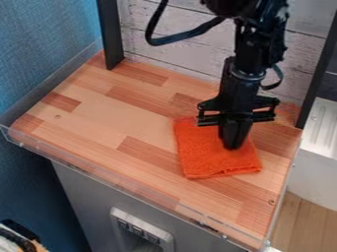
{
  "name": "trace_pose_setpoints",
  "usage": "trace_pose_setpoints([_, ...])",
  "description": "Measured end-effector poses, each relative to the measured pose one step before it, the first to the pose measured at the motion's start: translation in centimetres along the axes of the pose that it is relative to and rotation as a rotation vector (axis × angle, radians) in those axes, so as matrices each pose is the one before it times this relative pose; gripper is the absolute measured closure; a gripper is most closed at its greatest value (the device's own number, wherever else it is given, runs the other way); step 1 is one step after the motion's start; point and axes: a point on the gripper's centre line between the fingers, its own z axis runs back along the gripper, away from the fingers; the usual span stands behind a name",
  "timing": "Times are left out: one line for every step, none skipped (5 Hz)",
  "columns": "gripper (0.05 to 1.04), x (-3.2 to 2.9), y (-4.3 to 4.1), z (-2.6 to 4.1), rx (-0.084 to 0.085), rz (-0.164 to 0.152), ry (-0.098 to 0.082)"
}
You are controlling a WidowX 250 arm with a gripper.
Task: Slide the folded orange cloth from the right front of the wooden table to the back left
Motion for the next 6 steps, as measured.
trace_pose_setpoints([1.025, 0.145, -0.168, -0.612, -0.0170, -0.0071, 0.0177])
trace_pose_setpoints([1.025, -0.104, 0.054, -0.429, -0.0225, -0.0151, 0.0154])
trace_pose_setpoints([1.025, 1.219, 0.879, 0.066, -0.0251, -0.0597, 0.0158])
trace_pose_setpoints([1.025, 2.071, 0.723, -0.225, -0.0181, -0.1093, 0.0103])
trace_pose_setpoints([1.025, 2.078, 1.015, 0.189, -0.0176, -0.1233, -0.0184])
trace_pose_setpoints([1.025, 1.690, 1.074, 0.031, -0.0103, -0.1193, -0.0183])
